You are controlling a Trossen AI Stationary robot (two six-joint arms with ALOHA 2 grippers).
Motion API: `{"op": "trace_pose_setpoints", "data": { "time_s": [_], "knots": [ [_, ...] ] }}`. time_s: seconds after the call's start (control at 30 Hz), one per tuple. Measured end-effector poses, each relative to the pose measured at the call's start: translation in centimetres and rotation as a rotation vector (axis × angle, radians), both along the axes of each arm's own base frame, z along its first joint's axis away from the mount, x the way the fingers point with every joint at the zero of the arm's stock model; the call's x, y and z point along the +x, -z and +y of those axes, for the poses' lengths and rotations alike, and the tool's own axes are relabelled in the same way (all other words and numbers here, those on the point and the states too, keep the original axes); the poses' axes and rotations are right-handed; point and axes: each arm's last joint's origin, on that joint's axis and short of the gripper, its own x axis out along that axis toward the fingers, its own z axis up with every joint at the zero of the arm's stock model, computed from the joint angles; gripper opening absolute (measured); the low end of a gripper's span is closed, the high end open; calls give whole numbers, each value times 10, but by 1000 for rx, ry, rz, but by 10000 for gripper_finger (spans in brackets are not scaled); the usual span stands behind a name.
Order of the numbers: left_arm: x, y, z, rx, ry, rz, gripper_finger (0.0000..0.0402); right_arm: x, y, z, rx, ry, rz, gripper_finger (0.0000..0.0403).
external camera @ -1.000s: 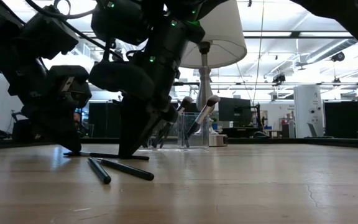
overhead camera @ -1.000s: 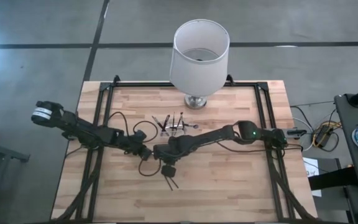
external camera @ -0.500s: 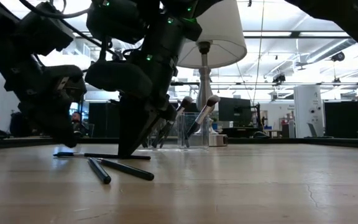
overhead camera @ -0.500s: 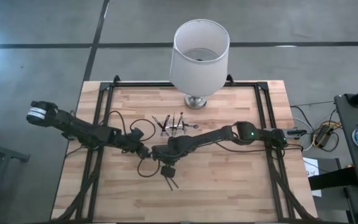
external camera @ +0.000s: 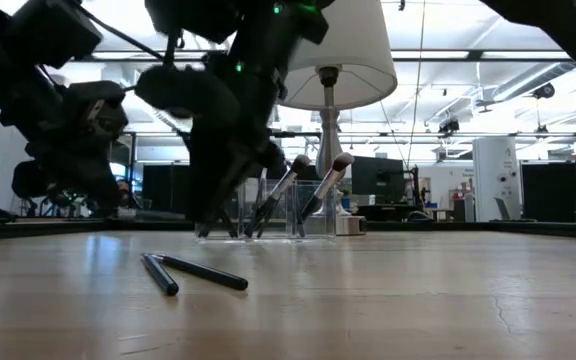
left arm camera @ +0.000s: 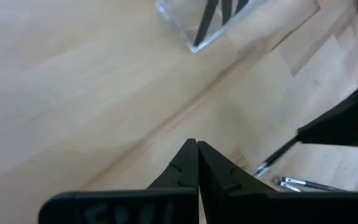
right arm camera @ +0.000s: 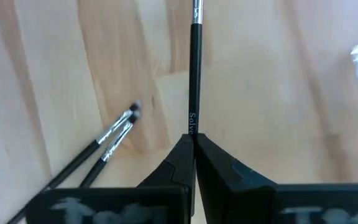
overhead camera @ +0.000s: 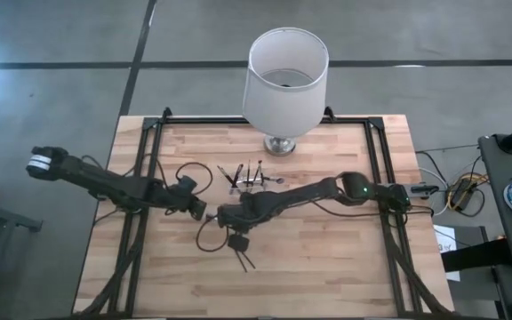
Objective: Put items in baskets/containers
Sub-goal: Put the brow brush into the transparent organizer
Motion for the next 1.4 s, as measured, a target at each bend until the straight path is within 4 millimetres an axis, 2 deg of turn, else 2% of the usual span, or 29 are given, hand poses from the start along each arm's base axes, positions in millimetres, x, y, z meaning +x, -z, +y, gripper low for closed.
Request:
{"op": "trace_pose_setpoints", "data": {
  "time_s": [0.27, 0.6, 0.73, 0.8, 0.97, 1.07, 1.27, 1.4],
  "knots": [
    [-20, -5, 6, 48, -76, 46, 0, -3, -18, -2, -29, 74, -45, 8],
    [-36, -29, 11, 111, -110, -141, 0, -10, -50, 0, -137, 308, -164, 8],
    [-41, -27, 12, 86, -130, -175, 0, -13, -59, -1, -168, 408, -211, 8],
    [-40, -24, 12, 62, -142, -228, 0, -13, -63, -3, -178, 458, -236, 8],
    [-34, -25, 12, 7, -183, -490, 3, -15, -72, -5, -207, 537, -289, 8],
    [-34, -25, 13, 12, -233, -530, 24, -16, -72, -5, -208, 548, -291, 8],
    [-31, -31, 13, -73, -248, -607, 95, -15, -72, -6, -201, 562, -296, 8],
    [-29, -37, 14, -107, -274, -741, 115, -13, -73, -9, -194, 572, -312, 8]
  ]
}}
